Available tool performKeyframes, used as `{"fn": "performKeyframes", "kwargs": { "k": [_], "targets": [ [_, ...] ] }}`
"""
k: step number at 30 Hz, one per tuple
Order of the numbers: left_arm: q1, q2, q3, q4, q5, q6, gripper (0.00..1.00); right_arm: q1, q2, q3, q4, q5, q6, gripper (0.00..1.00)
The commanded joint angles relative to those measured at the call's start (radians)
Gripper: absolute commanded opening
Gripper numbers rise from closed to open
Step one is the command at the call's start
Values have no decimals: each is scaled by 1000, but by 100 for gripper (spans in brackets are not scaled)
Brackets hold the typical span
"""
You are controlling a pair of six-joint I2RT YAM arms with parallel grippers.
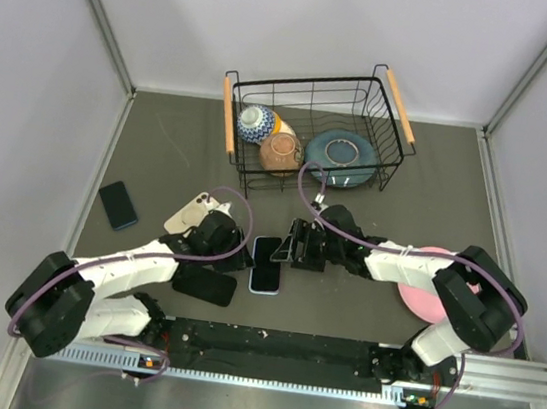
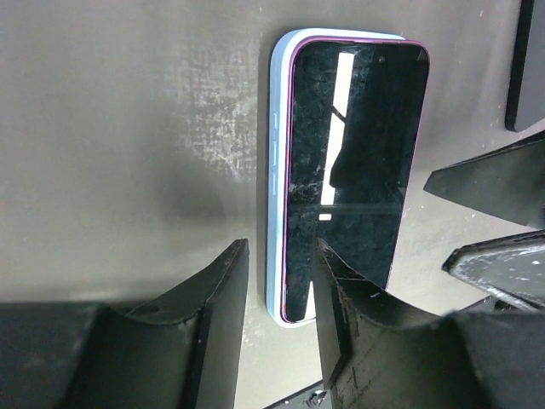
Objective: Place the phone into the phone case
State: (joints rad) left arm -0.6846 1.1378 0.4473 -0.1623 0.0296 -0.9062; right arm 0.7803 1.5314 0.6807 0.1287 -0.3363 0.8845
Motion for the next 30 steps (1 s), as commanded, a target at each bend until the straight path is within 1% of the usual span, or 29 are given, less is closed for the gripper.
{"fn": "performKeyframes", "kwargs": {
  "k": [1, 6, 8, 11, 13, 16, 18, 19, 20, 21, 23, 26, 27, 30],
  "targets": [
    [11, 40, 28, 99, 61, 29, 41, 30, 30, 0, 51, 17, -36, 74],
    [16, 95, 22, 128, 87, 26, 41, 57, 62, 16, 46, 57, -45, 75],
    [17, 115, 24, 133, 101, 26, 41, 86, 82, 26, 39, 83, -44, 75],
    [36, 169, 43, 112, 160, 39, 40, 125, 124, 77, -27, 114, -29, 75],
    [39, 198, 50, 112, 188, 44, 40, 140, 131, 89, -34, 153, -22, 75],
    [45, 220, 47, 127, 225, 55, 39, 149, 139, 88, -6, 149, -13, 76],
    [48, 223, 42, 138, 239, 61, 37, 142, 131, 44, 70, 117, 10, 76],
    [51, 221, 33, 144, 246, 64, 37, 140, 124, 19, 121, 73, 22, 76],
    [54, 218, 28, 153, 260, 67, 36, 137, 116, -4, 246, 53, 36, 76],
    [54, 211, 24, 153, 269, 70, 36, 128, 104, -51, 305, 31, 63, 76],
    [57, 201, 11, 204, 305, 73, 35, 114, 98, -87, 449, -26, 88, 76],
    [60, 198, 2, 237, 346, 75, 34, 82, 99, -148, 595, -99, 143, 76],
    [60, 195, 2, 239, 349, 76, 33, 70, 99, -182, 705, -112, 177, 76],
    [62, 194, 1, 236, 358, 82, 33, 59, 105, -222, 857, -165, 221, 76]
  ]
}}
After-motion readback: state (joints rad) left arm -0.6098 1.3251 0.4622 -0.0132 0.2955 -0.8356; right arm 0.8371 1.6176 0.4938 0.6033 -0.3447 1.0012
